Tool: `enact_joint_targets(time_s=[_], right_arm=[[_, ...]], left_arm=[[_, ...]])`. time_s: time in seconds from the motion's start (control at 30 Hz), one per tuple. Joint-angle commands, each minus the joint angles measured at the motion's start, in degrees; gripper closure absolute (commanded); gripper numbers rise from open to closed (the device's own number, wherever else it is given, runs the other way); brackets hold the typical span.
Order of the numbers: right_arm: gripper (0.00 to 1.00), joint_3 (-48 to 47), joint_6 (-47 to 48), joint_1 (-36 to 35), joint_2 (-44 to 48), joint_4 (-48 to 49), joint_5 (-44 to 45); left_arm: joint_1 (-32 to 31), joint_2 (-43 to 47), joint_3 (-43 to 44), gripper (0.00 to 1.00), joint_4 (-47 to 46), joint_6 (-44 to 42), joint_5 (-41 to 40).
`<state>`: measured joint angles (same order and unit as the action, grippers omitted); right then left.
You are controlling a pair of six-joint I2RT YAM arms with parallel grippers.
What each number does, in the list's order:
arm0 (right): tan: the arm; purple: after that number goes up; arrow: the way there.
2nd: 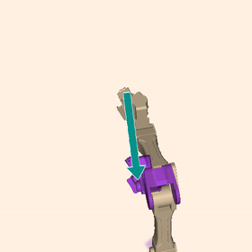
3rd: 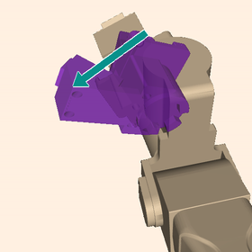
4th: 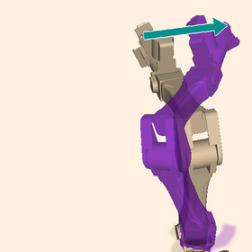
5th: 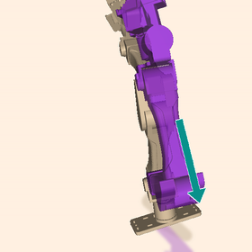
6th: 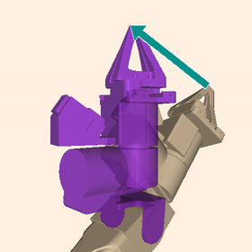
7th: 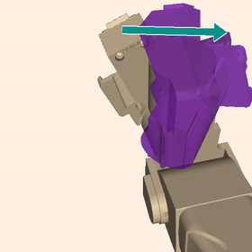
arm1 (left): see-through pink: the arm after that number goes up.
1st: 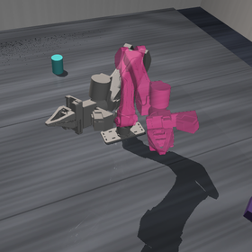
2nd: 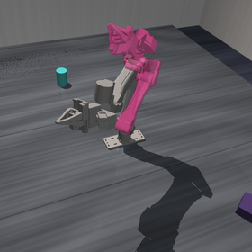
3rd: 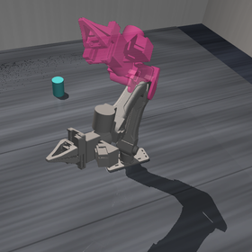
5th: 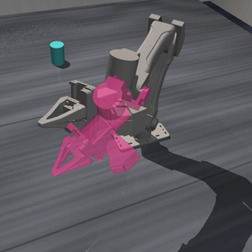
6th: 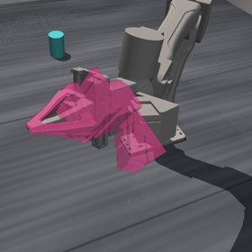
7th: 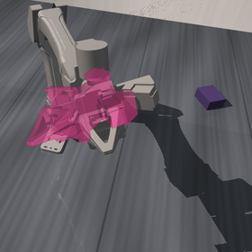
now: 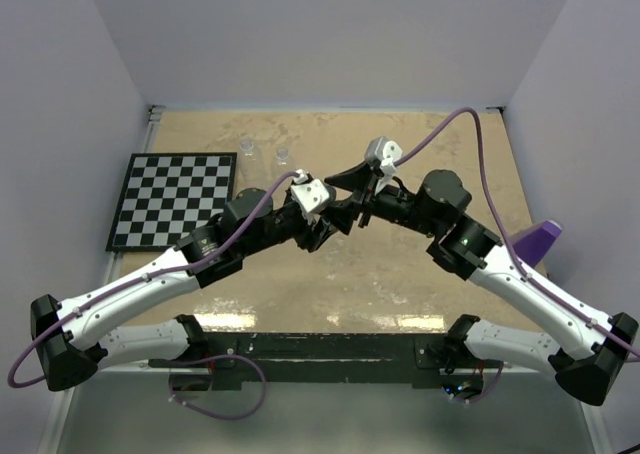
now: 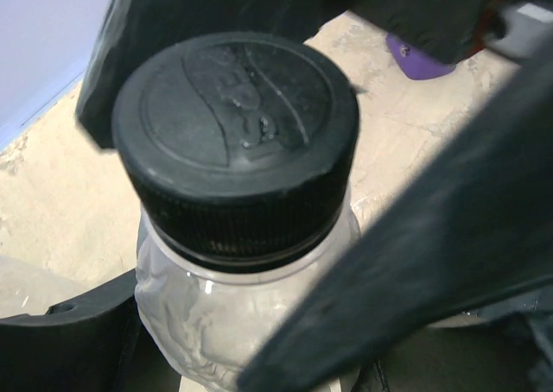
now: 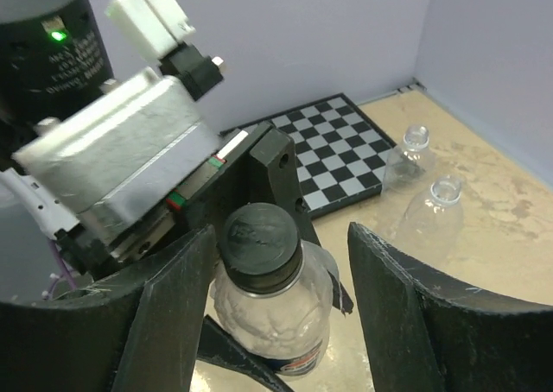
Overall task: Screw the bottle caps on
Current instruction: Screw the bottle cap onto the plastic bottle.
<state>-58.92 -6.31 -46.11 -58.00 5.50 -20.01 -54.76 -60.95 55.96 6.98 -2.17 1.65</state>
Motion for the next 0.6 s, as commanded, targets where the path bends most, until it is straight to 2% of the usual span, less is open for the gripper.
enact_joint_targets(time_s=[0.0,0.03,0.13,0.17,0.27,0.3,0.33,0.4,0.5,0.57], right_arm=[[0.38,-2.35,1.12,0.14,-1.24,1.18,-1.61],[0.42,-2.17,1.21,0.14,-1.15,1.27,-1.26],[0.64,-1.9,1.12,0.58,-1.15,1.45,-0.21],[0.71,-1.82,1.29,0.84,-1.24,1.62,0.4],[0.9,-1.38,1.56,2.33,-1.33,1.8,2.86],[0.93,-1.12,1.47,2.69,-1.5,2.15,3.83],[0.96,-0.85,1.56,3.21,-1.68,2.76,5.67],[1.0,-0.24,1.73,4.35,-2.73,4.25,8.4],[1.0,0.82,2.0,6.2,-5.01,7.94,13.49],[1.0,1.61,2.17,7.43,-7.82,11.18,16.66]], left_arm=[[0.27,0.48,1.78,1.0,-1.62,-1.95,3.18],[0.36,0.57,1.78,1.0,-1.36,-2.13,3.36],[0.97,0.39,1.52,0.99,-0.39,-2.22,3.62],[1.41,0.65,1.17,0.92,-0.48,-1.87,3.62],[3.25,2.4,-1.11,0.62,-1.09,-1.25,3.36],[3.78,3.2,-1.82,0.47,-1.01,-0.9,2.92],[4.48,4.16,-2.78,0.36,-0.92,-0.81,2.31],[5.36,5.74,-3.84,0.22,0.3,-1.16,0.21],[7.03,7.85,-4.81,0.09,3.99,-1.6,-4.01],[8.35,9.7,-6.21,0.05,5.58,-1.95,-6.47]])
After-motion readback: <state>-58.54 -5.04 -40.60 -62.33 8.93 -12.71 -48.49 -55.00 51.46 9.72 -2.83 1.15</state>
